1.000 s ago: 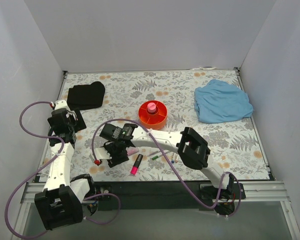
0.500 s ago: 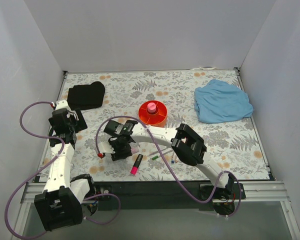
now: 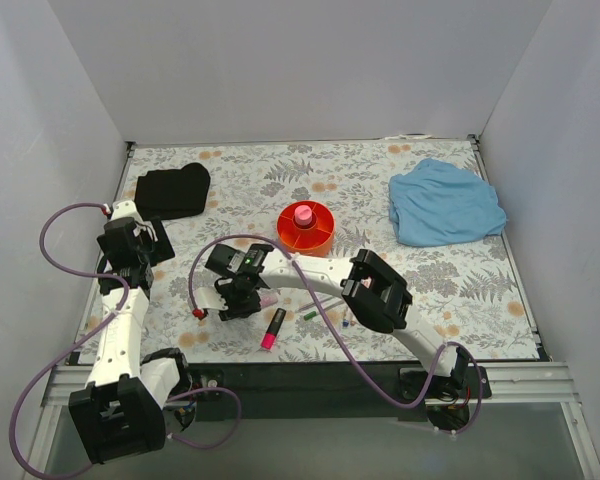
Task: Sort the stationery into containers
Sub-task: Pick up the pen from the center of the board.
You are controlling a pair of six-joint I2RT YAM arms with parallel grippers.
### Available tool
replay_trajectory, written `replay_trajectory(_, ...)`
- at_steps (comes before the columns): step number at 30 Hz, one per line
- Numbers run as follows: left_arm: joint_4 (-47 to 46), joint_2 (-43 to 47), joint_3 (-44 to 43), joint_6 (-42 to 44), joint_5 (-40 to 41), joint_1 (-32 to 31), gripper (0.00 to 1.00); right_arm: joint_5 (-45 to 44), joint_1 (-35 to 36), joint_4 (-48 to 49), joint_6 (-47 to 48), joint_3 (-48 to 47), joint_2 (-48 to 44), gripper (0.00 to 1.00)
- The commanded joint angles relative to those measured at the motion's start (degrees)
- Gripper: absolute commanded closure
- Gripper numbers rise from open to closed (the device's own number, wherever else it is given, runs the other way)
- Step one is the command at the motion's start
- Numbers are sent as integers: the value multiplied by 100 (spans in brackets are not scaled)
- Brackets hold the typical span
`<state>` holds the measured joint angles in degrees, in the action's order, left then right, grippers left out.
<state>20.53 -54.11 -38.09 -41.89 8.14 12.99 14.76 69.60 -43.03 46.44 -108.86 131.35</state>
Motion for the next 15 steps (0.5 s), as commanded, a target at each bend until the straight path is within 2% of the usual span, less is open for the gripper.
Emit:
replay_trajectory(1,-14,137,-85,102,12,-7,13,114,88,119,-117,-65,119,68)
replay_trajectory(4,-6,50,-146,146,3,10,13,0,71,101,-196,-136,67,81)
replay_trajectory(5,-6,32,-207,172,-14,36,13,-61,62,127,-196,-83,-12,98)
replay_trajectory(11,-111,-240,-541,322,-146,107,14,-263,-499,58,-284,-64,-889,99)
replay_trajectory(13,-155,-311,-691,330,-242,107,14,-246,-954,-82,-485,-450,-1076,99)
replay_trajectory(15,-164,-468,-831,295,-478,98,14,-54,-1560,-425,-784,-1447,-1120,99)
